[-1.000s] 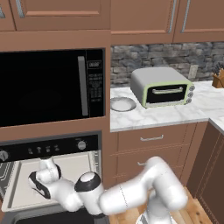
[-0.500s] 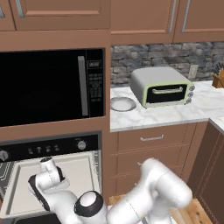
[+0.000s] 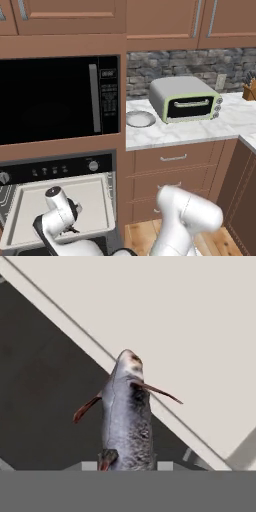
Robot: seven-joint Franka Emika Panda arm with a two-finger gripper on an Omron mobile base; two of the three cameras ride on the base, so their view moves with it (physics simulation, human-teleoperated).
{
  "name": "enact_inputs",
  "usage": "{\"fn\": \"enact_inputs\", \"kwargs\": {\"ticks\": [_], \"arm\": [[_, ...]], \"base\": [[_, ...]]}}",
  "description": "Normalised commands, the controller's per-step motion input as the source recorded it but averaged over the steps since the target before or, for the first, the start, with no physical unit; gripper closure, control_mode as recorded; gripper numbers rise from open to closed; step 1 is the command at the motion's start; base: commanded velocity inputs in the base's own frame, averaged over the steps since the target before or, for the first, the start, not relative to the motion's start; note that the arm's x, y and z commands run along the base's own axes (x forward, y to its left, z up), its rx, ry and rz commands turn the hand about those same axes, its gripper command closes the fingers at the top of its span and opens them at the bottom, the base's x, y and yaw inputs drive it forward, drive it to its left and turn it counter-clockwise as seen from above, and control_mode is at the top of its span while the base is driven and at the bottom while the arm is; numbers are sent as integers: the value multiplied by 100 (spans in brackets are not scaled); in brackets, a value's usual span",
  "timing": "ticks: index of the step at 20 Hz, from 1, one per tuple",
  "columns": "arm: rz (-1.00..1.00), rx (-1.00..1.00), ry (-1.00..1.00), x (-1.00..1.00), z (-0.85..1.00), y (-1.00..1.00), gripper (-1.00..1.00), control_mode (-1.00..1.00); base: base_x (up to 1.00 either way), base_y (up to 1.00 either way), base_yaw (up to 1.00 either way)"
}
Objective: Take the fish from the oven and place it on the plate on the counter.
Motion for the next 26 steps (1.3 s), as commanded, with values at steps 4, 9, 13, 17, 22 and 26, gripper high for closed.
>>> {"fn": "enact_inputs", "kwargs": {"ticks": [4,9,13,17,22,26], "arm": [[16,1,-1,-37,100,-36,100,-100],[11,5,0,-36,100,-62,100,-100],[2,10,0,-1,100,-72,100,-100],[0,9,0,2,100,-82,100,-100],[0,12,0,0,100,-95,100,-100],[0,15,-1,-1,100,-99,100,-100]], "base": [[0,0,0],[0,0,0],[0,0,0],[0,0,0],[0,0,0],[0,0,0]]}}
